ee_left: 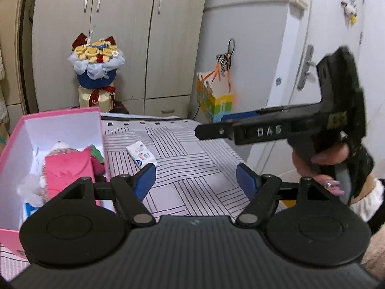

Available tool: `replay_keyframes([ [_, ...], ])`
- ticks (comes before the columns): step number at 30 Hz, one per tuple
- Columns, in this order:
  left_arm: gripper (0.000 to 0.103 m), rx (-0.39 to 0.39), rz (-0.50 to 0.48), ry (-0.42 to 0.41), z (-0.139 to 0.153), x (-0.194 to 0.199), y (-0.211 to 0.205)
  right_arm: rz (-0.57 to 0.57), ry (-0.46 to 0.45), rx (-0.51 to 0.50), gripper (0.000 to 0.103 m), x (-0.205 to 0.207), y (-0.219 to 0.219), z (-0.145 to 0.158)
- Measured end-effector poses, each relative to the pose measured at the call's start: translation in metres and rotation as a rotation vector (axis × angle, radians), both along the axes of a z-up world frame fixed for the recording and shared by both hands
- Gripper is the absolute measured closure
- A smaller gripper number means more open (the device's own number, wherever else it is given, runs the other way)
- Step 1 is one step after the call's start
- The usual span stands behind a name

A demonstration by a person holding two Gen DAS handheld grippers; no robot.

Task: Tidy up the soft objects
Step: 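Move the right tool to the white tissue pack and grasp it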

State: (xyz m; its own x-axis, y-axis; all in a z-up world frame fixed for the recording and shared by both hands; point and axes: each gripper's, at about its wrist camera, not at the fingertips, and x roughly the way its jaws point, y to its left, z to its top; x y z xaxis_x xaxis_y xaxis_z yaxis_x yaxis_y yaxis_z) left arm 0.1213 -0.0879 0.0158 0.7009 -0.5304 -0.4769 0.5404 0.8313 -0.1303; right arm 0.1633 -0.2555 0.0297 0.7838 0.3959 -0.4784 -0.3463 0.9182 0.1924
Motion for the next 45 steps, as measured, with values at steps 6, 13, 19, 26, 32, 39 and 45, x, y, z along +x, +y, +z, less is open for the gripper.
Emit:
replay_keyframes([
  [6,0.030,0.059,0.101,0.000,-0.035,0.032,-0.042,0.072,0.036,0.019,0.026,0.023,-0.013,-0.022],
  [13,0.031,0.066,0.305,0.025,-0.074,0.096,-0.070,0.151,0.158,0.064,0.033,0.091,-0.019,-0.060],
  [19,0.033,0.039,0.423,0.084,-0.094,0.138,-0.072,0.203,0.274,0.063,0.045,0.151,-0.012,-0.088],
  [26,0.034,0.034,0.588,0.109,-0.115,0.172,-0.071,0.199,0.361,0.079,0.046,0.194,-0.005,-0.112],
  [32,0.032,0.069,0.603,0.146,-0.129,0.186,-0.075,0.171,0.401,0.110,0.047,0.204,-0.005,-0.126],
  [39,0.064,0.064,0.570,0.150,-0.127,0.190,-0.080,0.171,0.414,0.153,0.048,0.206,-0.007,-0.132],
  [45,0.065,-0.006,0.551,0.192,-0.123,0.180,-0.070,0.170,0.436,0.154,0.048,0.198,-0.001,-0.130],
])
